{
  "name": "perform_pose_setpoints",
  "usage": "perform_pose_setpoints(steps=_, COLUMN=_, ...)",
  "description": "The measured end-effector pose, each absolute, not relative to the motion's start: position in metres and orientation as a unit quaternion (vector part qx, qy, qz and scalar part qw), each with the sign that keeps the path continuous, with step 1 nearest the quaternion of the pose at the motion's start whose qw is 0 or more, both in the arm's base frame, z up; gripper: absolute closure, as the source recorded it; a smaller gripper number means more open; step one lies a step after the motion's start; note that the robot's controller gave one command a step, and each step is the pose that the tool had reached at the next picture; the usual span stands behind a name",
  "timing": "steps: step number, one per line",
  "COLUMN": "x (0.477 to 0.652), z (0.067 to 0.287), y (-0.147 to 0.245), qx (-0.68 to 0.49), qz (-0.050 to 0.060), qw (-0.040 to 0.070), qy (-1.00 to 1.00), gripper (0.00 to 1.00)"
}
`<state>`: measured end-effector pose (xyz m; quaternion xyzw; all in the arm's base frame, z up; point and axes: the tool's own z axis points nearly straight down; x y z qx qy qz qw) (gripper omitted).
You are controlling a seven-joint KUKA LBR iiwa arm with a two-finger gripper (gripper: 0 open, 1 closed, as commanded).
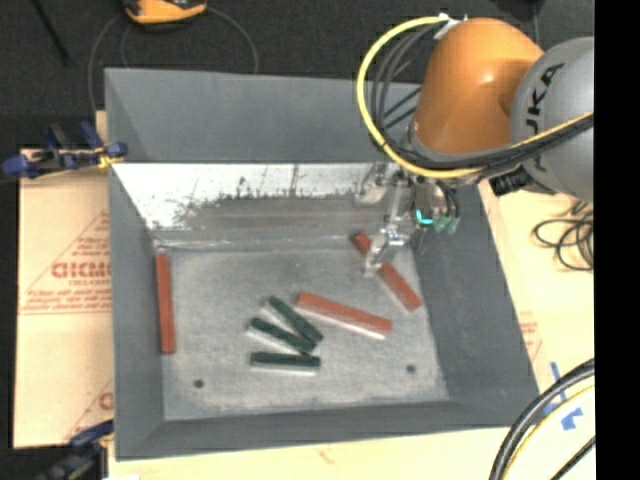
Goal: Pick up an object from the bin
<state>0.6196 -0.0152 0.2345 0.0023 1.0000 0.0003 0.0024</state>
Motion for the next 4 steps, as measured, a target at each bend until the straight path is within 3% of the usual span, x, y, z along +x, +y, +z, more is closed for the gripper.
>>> perform_pose_setpoints(steps=1, x=0.620, z=0.234, y=-0.015, qx=0.002, qz=0.000, qw=0.003, qy=1.000, gripper=0.00)
perform_pose_setpoints(steps=2, x=0.603, z=0.219, y=-0.011, qx=-0.058, qz=0.000, qw=-0.007, qy=0.998, gripper=0.00)
perform_pose_setpoints(steps=3, x=0.599, z=0.211, y=0.009, qx=-0.072, qz=0.000, qw=0.009, qy=0.997, gripper=0.00)
perform_pose_setpoints(steps=4, x=0.590, z=0.148, y=0.003, qx=-0.092, qz=0.000, qw=0.004, qy=0.996, gripper=0.00)
